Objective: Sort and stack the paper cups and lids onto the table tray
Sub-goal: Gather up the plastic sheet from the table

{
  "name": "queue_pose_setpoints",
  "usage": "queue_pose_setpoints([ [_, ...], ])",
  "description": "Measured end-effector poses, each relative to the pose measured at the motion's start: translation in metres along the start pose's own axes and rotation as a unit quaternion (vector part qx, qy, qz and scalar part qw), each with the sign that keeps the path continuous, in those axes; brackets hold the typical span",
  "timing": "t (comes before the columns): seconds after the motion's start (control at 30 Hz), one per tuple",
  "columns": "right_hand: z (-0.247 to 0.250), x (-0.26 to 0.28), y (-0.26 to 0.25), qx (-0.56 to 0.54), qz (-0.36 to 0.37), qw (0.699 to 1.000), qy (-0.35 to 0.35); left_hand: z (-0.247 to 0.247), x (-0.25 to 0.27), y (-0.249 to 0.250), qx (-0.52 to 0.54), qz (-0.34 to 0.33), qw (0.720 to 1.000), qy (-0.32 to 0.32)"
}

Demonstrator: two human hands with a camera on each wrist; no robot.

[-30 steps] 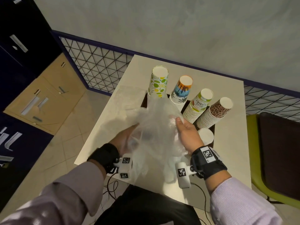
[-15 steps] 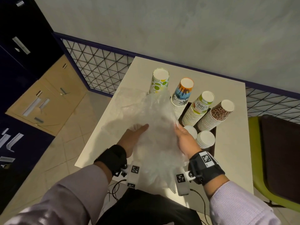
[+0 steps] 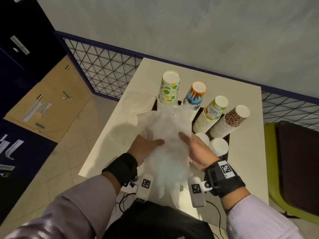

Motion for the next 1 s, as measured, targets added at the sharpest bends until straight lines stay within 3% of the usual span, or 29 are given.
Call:
queue_pose_setpoints([
  [0.03,0.002,-0.003,0.001,0.092,0.012,0.996,0.004,-0.001,0.0,0.003,-0.008,-0.008,1.0,0.004],
  [0.1,0.02,-0.01,0.001,0.224,0.03,0.971,0.076,-0.002,-0.004,0.009,-0.027,-0.019,0.999,0.014],
  [0.2,0.056,-0.012,0.001,0.306,0.029,0.935,0.177,0.019,-0.015,0.01,-0.035,-0.002,0.996,0.076],
  [0.33,0.077,-0.002,-0.008,0.524,0.017,0.838,0.149,0.086,-0.03,0.0,-0.048,0.048,0.977,0.203],
  [0.37,0.077,0.003,-0.006,0.537,0.012,0.832,0.139,0.104,-0.034,0.001,-0.075,0.05,0.967,0.237],
  [0.5,0.079,0.014,0.027,0.498,-0.006,0.855,0.144,0.158,-0.046,0.01,-0.283,0.061,0.892,0.349],
  [0.57,0.075,0.018,0.044,0.476,-0.01,0.867,0.146,0.171,-0.052,0.009,-0.348,0.084,0.862,0.359],
  [0.67,0.066,0.023,0.059,0.458,-0.011,0.877,0.145,0.182,-0.062,-0.003,-0.394,0.129,0.841,0.348],
  [0.73,0.062,0.025,0.061,0.446,-0.009,0.883,0.144,0.183,-0.066,-0.005,-0.405,0.131,0.838,0.342],
  [0.87,0.056,0.025,0.052,0.447,0.006,0.884,0.135,0.173,-0.073,-0.001,-0.351,0.098,0.881,0.303],
  [1.0,0.059,0.02,0.042,0.437,0.009,0.889,0.14,0.159,-0.067,0.024,-0.369,0.041,0.876,0.309],
])
Point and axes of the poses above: each hand's wrist, its own x-axis away from the middle knuckle, its own z-axis out of the back of the hand, y = z × x, the point moved 8 cm from there along -x, towards the middle knuckle, and after that the axes turned 9 degrees about z, right-handed, at the moved point
